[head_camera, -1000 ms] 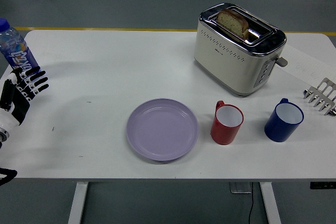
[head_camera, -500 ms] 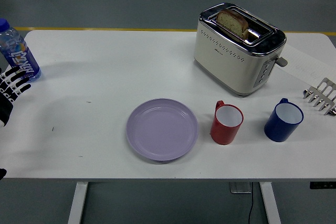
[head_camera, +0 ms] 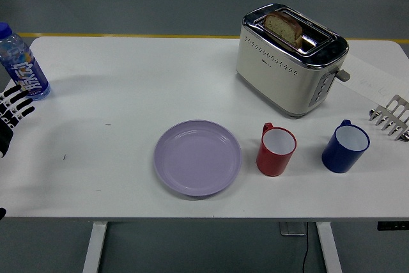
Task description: Push plate across desktop
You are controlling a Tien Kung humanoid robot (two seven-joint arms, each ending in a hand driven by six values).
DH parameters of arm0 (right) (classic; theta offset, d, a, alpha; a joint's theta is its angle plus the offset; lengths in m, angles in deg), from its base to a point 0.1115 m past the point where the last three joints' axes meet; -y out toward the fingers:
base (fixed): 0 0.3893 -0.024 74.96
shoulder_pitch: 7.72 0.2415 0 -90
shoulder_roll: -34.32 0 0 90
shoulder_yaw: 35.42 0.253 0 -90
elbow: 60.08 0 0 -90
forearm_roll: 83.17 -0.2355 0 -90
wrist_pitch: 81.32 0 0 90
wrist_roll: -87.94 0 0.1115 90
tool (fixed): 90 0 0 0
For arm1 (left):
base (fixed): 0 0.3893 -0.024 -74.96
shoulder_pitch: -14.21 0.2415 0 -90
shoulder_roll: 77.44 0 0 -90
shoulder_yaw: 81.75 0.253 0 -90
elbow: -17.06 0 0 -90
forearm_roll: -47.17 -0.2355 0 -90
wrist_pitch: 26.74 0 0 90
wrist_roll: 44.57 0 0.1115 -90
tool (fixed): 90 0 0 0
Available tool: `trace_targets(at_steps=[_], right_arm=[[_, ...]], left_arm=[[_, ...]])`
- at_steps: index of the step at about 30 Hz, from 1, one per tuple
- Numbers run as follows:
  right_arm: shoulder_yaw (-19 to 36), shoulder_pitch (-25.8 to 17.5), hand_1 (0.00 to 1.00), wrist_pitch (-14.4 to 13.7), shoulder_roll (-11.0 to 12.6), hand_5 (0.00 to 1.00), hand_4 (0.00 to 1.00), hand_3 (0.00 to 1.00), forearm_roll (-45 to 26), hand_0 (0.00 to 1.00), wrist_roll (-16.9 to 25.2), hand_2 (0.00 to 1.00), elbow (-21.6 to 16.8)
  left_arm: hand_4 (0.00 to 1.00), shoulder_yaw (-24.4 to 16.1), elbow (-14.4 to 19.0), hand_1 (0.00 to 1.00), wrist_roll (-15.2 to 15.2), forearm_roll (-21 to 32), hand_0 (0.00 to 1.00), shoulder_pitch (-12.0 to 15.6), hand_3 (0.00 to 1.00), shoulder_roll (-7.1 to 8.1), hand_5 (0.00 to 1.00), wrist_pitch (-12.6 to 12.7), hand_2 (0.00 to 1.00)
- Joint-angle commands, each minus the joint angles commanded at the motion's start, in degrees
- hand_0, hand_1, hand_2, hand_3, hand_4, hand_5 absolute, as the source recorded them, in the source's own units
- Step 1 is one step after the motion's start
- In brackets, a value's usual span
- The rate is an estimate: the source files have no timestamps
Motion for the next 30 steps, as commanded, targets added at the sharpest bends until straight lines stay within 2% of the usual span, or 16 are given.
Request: trace_targets(at_steps=[30], right_arm=[[0.31,0.23,0.615,-0.15,-0.10,0.561,0.513,0.776,0.34,0.647,-0.28,0.683,-0.01]], left_arm=[[0.569,-0.35,-0.99,0.753,-1.18,-0.60,0.732,0.11,0.711,-0.14,0.998,0.06,0.737]])
